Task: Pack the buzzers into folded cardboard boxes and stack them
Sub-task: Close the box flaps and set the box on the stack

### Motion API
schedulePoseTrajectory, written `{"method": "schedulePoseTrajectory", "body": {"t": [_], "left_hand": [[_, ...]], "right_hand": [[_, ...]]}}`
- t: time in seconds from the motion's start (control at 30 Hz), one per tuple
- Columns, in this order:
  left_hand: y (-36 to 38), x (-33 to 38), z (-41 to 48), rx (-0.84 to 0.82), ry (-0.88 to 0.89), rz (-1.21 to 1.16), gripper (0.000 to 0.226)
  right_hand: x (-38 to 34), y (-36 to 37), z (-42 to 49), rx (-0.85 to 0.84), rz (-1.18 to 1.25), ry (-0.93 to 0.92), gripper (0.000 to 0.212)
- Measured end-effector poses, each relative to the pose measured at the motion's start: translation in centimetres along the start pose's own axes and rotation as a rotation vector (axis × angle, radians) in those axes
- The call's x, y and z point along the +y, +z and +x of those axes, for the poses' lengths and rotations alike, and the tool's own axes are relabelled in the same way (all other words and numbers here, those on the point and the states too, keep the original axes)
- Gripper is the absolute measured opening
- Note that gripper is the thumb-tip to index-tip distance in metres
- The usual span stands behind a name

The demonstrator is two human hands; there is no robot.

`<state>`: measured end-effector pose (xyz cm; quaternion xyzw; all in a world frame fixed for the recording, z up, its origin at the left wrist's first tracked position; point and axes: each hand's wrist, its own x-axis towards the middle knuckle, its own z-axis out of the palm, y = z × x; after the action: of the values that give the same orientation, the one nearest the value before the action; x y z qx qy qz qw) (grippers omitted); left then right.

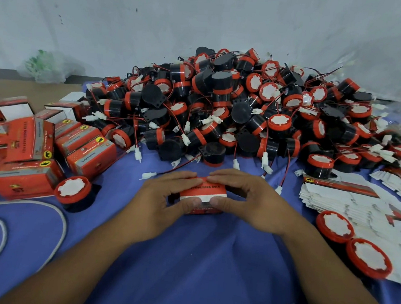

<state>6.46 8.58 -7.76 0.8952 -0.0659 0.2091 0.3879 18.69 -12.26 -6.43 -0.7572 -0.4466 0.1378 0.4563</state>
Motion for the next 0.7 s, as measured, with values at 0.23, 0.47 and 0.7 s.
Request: {"method": "schedulePoseTrajectory", "body": {"t": [0.23,0.47,0.7], "left_hand": [[-0.1,0.2,0.4,0.034,0.049,0.032,0.035],[-0.5,0.0,0.1,-0.027,0.135,0.176,0.035],[-1.1,-0.3,0.1,-0.065,0.191,0.173,0.035]], "right_hand": [[0.3,0.7,0.2,0.082,-0.036,-0.027,0.033],[0.2,0.9,-0.2,-0.035,-0.174,-0.066,0.041],[0.3,1.5,-0.3,0.010,-0.037,-0.082,0.031]]}}
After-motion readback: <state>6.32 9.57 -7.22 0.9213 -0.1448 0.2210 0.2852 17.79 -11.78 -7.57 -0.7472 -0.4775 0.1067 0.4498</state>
